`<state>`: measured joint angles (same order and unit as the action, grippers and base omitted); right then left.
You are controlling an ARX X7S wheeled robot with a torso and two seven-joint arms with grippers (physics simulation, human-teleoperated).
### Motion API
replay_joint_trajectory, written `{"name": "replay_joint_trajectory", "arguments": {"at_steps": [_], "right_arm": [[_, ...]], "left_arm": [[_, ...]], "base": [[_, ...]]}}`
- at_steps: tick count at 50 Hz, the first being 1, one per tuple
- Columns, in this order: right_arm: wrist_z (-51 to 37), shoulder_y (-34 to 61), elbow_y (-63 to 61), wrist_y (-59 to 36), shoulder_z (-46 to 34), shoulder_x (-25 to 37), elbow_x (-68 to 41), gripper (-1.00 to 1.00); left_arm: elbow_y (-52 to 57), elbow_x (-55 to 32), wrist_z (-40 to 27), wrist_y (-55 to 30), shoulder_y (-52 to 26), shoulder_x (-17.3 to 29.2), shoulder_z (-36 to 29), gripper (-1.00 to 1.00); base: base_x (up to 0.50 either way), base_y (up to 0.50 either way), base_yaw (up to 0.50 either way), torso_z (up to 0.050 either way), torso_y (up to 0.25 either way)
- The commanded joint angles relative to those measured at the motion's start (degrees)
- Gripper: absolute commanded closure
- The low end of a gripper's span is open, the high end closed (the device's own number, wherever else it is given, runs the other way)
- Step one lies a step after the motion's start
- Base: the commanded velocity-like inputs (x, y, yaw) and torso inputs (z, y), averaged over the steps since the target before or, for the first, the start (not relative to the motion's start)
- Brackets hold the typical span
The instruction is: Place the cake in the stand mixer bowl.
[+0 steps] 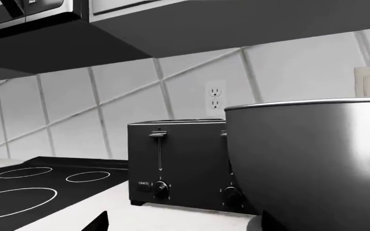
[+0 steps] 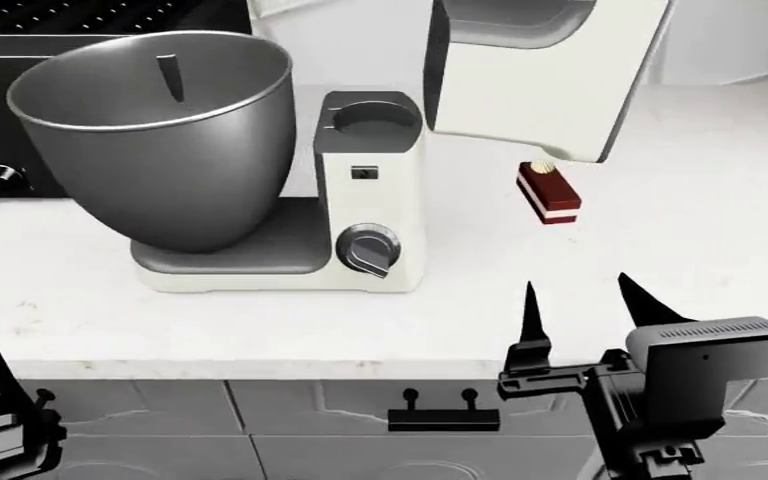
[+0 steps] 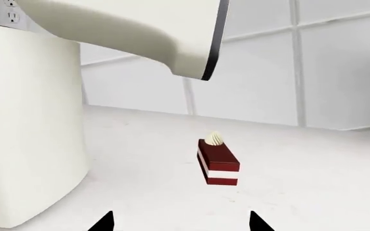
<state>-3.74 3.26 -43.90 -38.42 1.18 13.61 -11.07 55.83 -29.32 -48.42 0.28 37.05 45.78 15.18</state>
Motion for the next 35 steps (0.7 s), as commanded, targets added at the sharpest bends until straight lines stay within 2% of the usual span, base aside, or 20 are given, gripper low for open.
{"name": "replay_joint_trajectory", "arguments": {"at_steps": [1,4,12,15,20,35], "right_arm": [[0.0,0.1,0.3,-0.4,0.2,0.2,-0.9,-1.0],[-0.5,0.5,1.0,-0.3,-0.5,0.4,-0.1,-1.0],[-0.8,2.7,2.2,-1.4,-0.6,0.9,-0.1,-1.0],[1.2,4.7,6.2,-0.5,2.8,-0.1,-4.1,-1.0],[2.1,9.4,13.2,0.7,2.6,0.4,-3.9,-1.0],[2.8,16.6,24.2,1.0,1.6,0.5,-3.9,-1.0]], "left_arm": [[-0.5,0.0,-0.2,0.1,-0.5,0.3,-1.0,-1.0],[-0.6,-0.2,-0.1,0.0,-0.8,0.4,-1.3,-1.0],[-1.1,-0.1,0.3,0.2,-1.4,0.2,-2.0,-1.0],[-1.7,-0.3,0.5,0.2,-2.0,0.1,-2.5,-1.0],[-1.9,-0.5,0.5,-0.2,-2.7,0.2,-3.2,-1.0],[-2.3,-0.3,0.9,-0.2,-3.3,-0.1,-4.0,-1.0]], "base": [[0.5,0.0,0.0,0.0,0.0],[0.35,0.0,0.0,0.0,0.0],[0.0,0.0,0.0,0.0,0.0],[0.0,0.0,0.0,0.0,0.0],[0.0,0.0,0.0,0.0,0.0],[0.0,0.0,0.0,0.0,0.0]]}}
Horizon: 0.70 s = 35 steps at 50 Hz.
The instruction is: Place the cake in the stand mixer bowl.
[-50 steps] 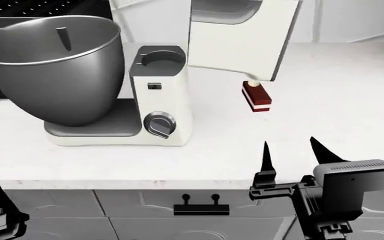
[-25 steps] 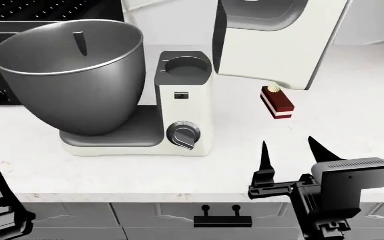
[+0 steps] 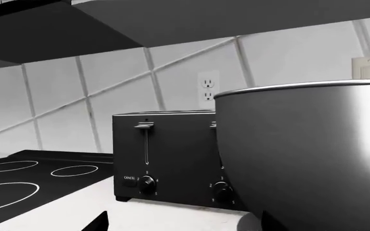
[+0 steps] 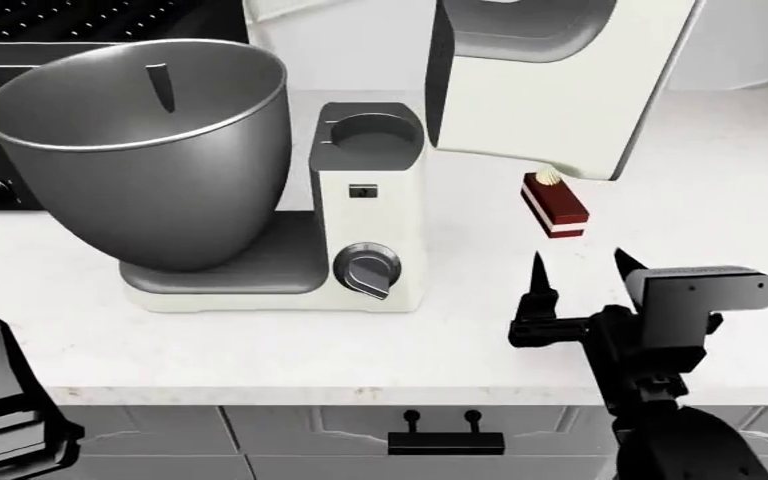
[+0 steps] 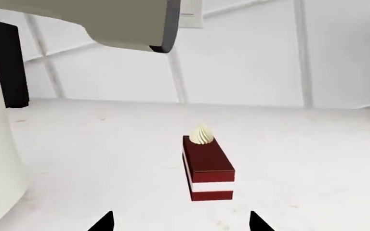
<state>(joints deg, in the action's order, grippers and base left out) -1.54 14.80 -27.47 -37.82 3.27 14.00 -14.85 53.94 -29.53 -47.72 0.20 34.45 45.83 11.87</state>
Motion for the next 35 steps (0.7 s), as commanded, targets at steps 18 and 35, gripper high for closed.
{"name": "replay_joint_trajectory", "arguments": {"at_steps": [18,35], "right_arm": [[1.2,10.9,19.4,2.9,-2.5,0.2,1.2,-1.0],[2.6,16.1,32.0,8.8,-3.5,-0.3,2.1,-1.0]], "left_arm": [[-1.4,-0.4,0.6,-0.4,-1.8,-0.3,-1.7,-1.0],[-2.2,-0.6,0.9,-0.7,-2.8,-0.5,-2.6,-1.0]], "base": [[0.0,0.0,0.0,0.0,0.001],[0.0,0.0,0.0,0.0,0.0]]}}
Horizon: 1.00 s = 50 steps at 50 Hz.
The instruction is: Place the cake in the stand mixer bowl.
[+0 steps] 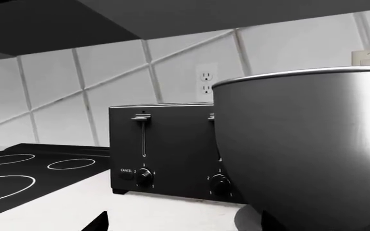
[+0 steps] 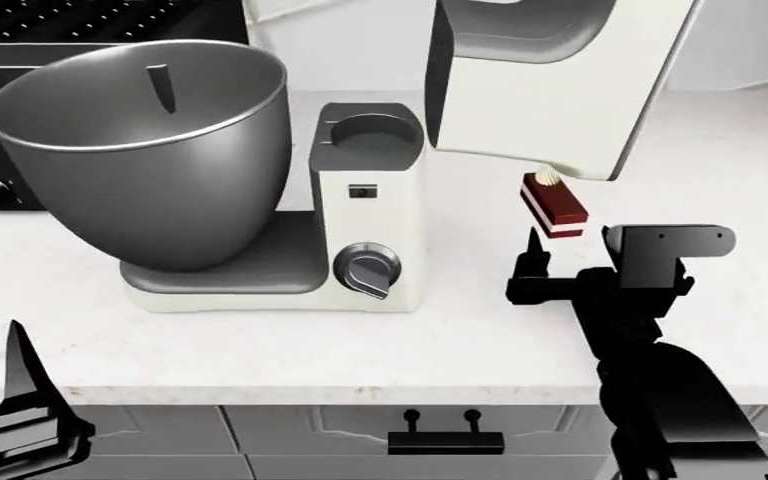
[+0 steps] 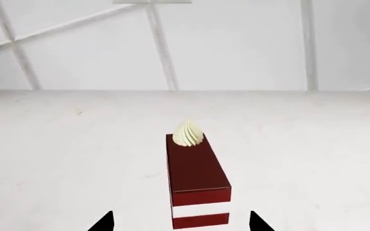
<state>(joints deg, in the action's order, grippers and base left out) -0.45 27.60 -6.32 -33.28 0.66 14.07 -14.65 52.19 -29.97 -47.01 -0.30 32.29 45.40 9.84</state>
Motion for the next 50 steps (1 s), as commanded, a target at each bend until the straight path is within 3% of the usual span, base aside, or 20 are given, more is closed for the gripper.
{"name": "replay_joint_trajectory", "arguments": {"at_steps": [1,19,40,50], "right_arm": [[1.6,3.5,11.3,4.4,-0.9,-0.4,1.9,-1.0],[2.5,7.1,17.9,7.2,-2.7,-0.6,2.6,-1.0],[4.4,14.8,37.7,17.0,-3.6,-1.9,3.8,-1.0],[4.4,14.8,38.7,17.3,-3.9,-1.9,3.8,-1.0]], "left_arm": [[-0.5,-0.2,0.2,-0.2,-0.6,-0.1,-0.5,-1.0],[-1.0,-0.5,0.5,-0.2,-1.1,-0.3,-0.8,-1.0],[-1.5,-0.6,0.7,-0.5,-1.8,-0.4,-1.3,-1.0],[-1.6,-0.8,0.8,-0.5,-1.8,-0.5,-1.2,-1.0]], "base": [[0.0,0.0,0.0,0.0,0.0],[0.0,0.0,0.0,-0.001,0.0],[0.0,0.0,0.0,-0.002,0.0],[0.0,0.0,0.0,-0.003,0.0]]}}
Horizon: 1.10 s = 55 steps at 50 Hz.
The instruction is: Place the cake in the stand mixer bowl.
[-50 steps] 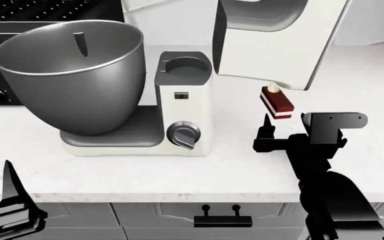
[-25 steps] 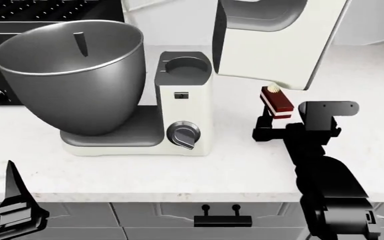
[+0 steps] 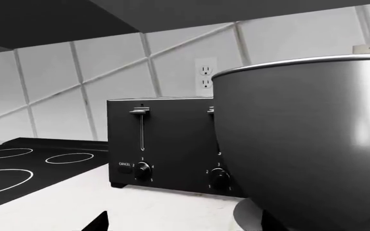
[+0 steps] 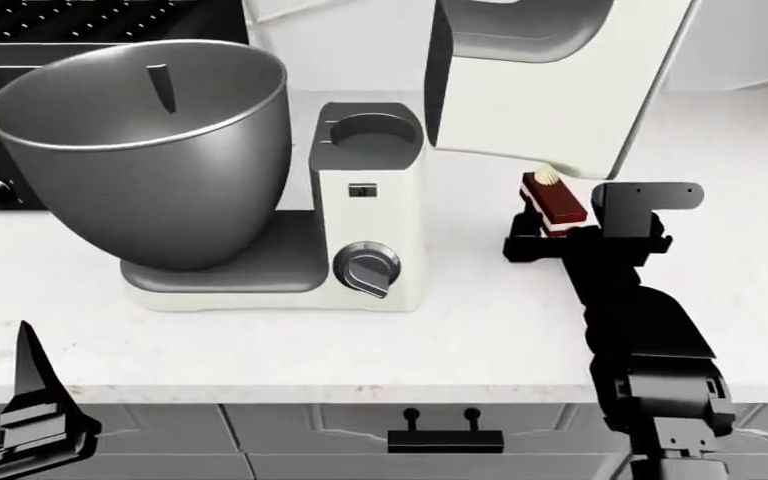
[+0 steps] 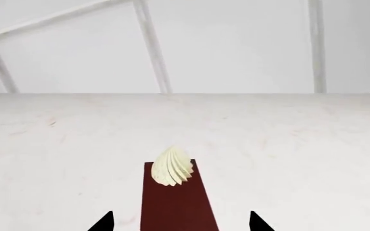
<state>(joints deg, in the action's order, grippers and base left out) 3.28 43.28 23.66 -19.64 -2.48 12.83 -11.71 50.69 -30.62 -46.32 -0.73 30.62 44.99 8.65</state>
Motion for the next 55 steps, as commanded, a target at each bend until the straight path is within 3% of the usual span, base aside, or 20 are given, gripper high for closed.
{"name": "replay_joint_trajectory", "arguments": {"at_steps": [1,3,4,25,37,55], "right_arm": [[0.8,-1.0,8.4,3.4,-0.9,-0.6,0.8,-1.0],[0.8,-0.9,8.5,3.4,-1.0,-0.6,0.8,-1.0],[0.9,-1.0,8.4,3.3,-1.0,-0.6,0.7,1.0],[0.8,-2.7,6.2,2.2,-1.7,-0.3,0.3,1.0],[-2.9,-16.3,-19.8,-7.3,0.9,2.2,-3.2,1.0],[-7.2,-33.5,-43.5,-11.5,3.4,3.4,-5.5,1.0]], "left_arm": [[-0.1,-0.1,0.1,-0.1,-0.1,-0.1,-0.1,-1.0],[-0.2,-0.2,0.1,0.0,-0.1,-0.1,0.0,-1.0],[-0.2,-0.2,0.1,-0.1,-0.1,-0.1,-0.1,-1.0],[-0.5,-0.3,0.3,-0.3,-0.8,-0.3,-0.5,-1.0],[-0.3,-0.3,0.4,-0.3,-0.9,-0.4,-0.7,-1.0],[-0.8,-0.3,0.8,-0.3,-1.4,-0.6,-1.4,-1.0]], "base": [[0.0,0.0,0.0,0.0,0.0],[0.0,0.0,0.0,0.0,0.0],[0.0,0.0,0.0,-0.011,0.0],[0.0,0.0,0.0,-0.003,0.0],[0.0,0.0,0.0,-0.003,0.0],[0.0,0.0,0.0,-0.003,0.0]]}}
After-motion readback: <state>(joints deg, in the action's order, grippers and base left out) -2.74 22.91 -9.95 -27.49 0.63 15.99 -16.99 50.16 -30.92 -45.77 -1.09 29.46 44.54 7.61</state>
